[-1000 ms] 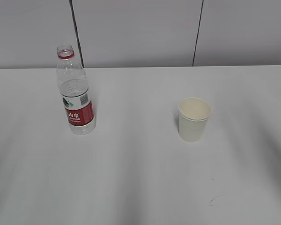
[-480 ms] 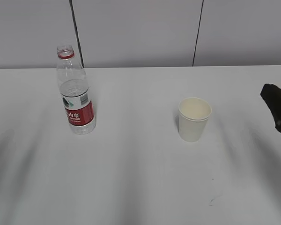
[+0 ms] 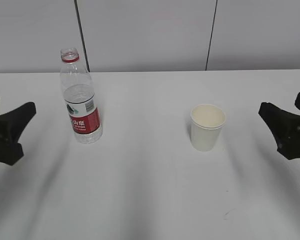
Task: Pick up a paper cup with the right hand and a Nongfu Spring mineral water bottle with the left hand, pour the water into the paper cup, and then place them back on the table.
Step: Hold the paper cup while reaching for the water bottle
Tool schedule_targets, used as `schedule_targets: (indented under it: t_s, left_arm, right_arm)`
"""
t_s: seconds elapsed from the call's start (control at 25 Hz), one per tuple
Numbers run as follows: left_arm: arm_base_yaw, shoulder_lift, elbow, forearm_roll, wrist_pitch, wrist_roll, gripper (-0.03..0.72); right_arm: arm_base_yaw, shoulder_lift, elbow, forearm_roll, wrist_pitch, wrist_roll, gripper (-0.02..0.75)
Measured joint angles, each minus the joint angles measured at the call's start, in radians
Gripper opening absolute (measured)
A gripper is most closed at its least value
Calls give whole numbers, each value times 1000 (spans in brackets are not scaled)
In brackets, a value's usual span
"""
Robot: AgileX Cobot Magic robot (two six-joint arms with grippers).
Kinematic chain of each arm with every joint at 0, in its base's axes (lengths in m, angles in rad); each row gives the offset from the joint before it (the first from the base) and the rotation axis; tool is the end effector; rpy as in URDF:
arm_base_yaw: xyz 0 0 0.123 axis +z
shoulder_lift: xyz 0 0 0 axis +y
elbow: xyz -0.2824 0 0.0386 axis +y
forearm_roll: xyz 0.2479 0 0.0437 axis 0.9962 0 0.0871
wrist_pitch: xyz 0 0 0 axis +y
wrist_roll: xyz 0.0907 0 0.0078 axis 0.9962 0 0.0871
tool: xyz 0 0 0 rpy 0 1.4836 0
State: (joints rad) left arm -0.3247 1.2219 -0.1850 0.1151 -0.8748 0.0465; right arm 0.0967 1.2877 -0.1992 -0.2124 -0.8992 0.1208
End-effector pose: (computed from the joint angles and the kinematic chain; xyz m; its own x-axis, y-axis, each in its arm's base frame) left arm 0.1812 -0.0695 0.2032 -0.0253 0.1348 -0.9905 0.4070 0.9064 0.1130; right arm 0.1987 0.0343 0.1953 -0.1092 -0.0231 -0.9938 -0.2598 0.9656 0.0061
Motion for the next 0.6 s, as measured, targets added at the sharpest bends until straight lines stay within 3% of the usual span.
schedule_targets:
  t_s: [0.28,0.6]
  left_arm:
    - [0,172,-1,36,-204,-4,464]
    - [0,266,-5,79,-262,-115,473]
  right_arm:
    - [0,126,0,-4,-206,0,582]
    - [0,263,0,-50,-235,2,582]
